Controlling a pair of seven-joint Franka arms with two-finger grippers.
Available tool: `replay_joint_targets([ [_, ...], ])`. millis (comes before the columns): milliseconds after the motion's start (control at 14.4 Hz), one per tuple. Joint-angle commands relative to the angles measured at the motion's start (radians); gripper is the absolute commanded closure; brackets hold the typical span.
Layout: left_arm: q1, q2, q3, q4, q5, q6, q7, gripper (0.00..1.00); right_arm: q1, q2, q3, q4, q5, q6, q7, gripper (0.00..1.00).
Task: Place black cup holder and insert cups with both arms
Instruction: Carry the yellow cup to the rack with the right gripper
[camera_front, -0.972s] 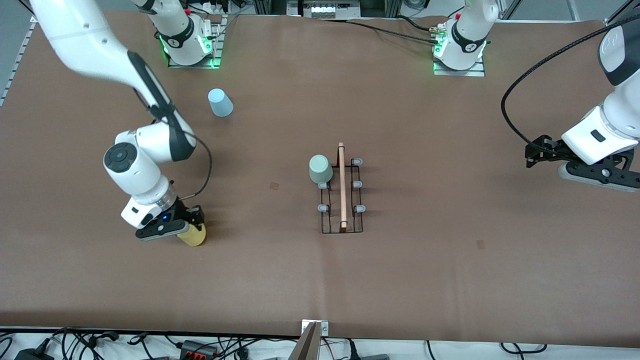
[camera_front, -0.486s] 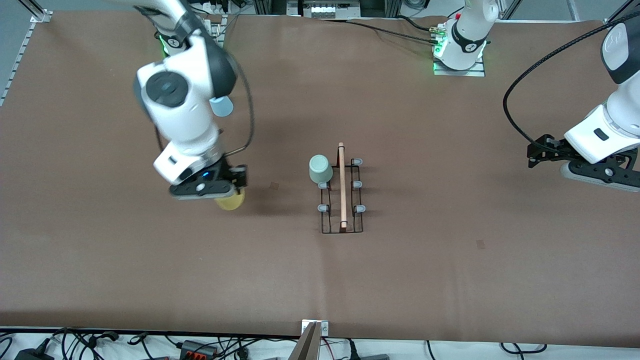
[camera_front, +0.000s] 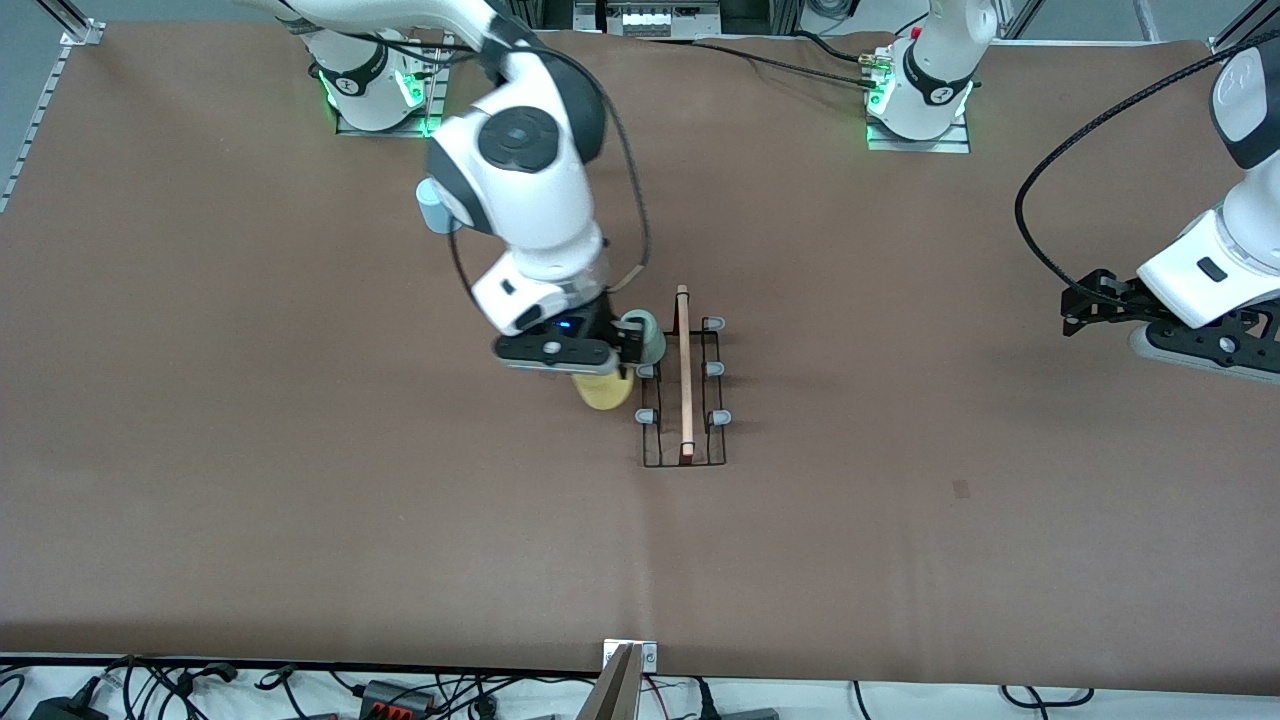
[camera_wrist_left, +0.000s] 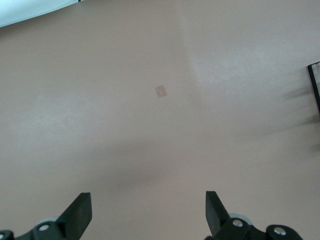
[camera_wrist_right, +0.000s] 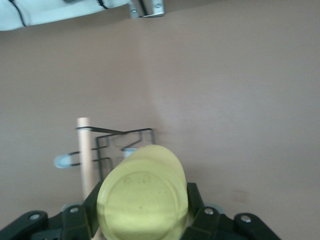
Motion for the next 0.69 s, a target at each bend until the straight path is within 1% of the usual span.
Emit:
replay_joint_targets([
  [0,0.007,0.004,-0.004,0.021,-0.010,-0.016,0.029,0.00,0.022,0.076,-0.011,0.079,-0.017,0.045,0.033,0.99],
  [208,0.005,0.004,-0.004,0.022,-0.012,-0.015,0.029,0.00,0.022,0.112,-0.011,0.076,-0.077,0.109,0.022,0.99],
  [417,0.005,0.004,-0.004,0.022,-0.013,-0.015,0.029,0.00,0.022,0.148,-0.014,0.074,-0.079,0.163,0.025,0.98],
  [625,0.005,0.004,-0.004,0.022,-0.013,-0.015,0.029,0.00,0.027,0.153,-0.014,0.051,-0.082,0.163,0.028,0.96],
])
